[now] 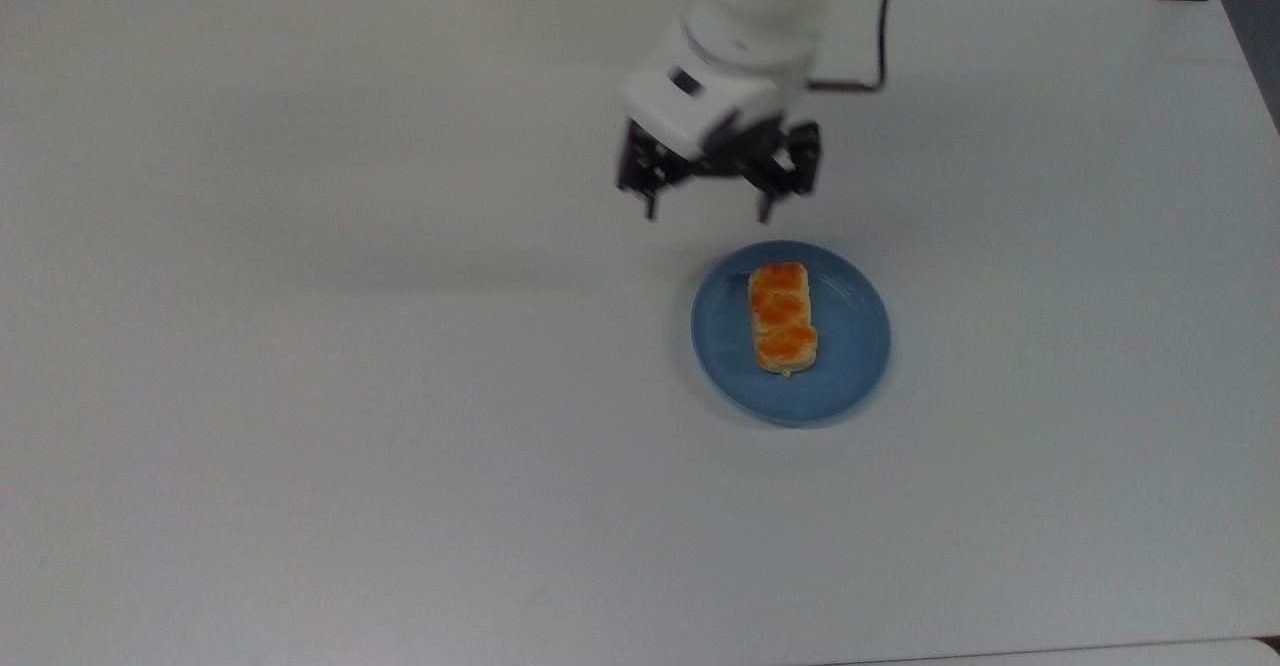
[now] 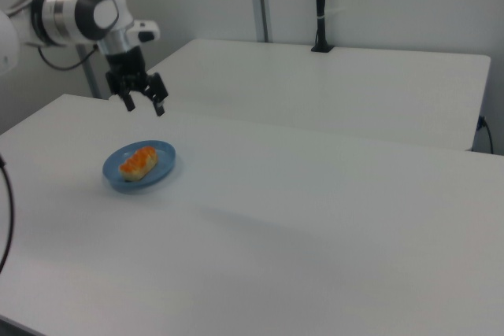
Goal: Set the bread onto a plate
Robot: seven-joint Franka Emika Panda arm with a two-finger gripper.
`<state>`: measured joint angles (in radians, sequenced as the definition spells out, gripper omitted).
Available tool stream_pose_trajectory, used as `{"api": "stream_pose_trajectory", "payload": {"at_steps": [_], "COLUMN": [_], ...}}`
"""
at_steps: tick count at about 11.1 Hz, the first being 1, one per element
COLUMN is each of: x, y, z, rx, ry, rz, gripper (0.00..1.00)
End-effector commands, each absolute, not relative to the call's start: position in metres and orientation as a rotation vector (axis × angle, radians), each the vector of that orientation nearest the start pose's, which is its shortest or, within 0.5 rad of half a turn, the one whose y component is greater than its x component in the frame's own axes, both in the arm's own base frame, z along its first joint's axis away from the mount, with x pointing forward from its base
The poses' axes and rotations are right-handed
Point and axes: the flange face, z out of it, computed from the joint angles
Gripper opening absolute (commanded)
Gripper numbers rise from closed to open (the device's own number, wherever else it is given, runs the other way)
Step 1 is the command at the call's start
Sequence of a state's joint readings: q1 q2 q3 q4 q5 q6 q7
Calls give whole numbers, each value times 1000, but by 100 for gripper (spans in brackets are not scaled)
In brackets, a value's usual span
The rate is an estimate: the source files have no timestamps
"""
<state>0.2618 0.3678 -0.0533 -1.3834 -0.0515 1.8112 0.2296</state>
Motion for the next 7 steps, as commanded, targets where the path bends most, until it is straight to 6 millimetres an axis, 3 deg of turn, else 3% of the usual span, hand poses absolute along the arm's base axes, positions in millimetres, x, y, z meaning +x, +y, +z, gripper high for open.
{"api": "stream_pose_trajectory", "payload": {"at_steps": [1,3,7], "x": [603,579,570], "y": [52,15,13], "z": [556,588,597], "rx": [-3195,-3180,-3180], "ry": [137,153,70], "rz": [-16,-15,26], "gripper": [100,100,100]}}
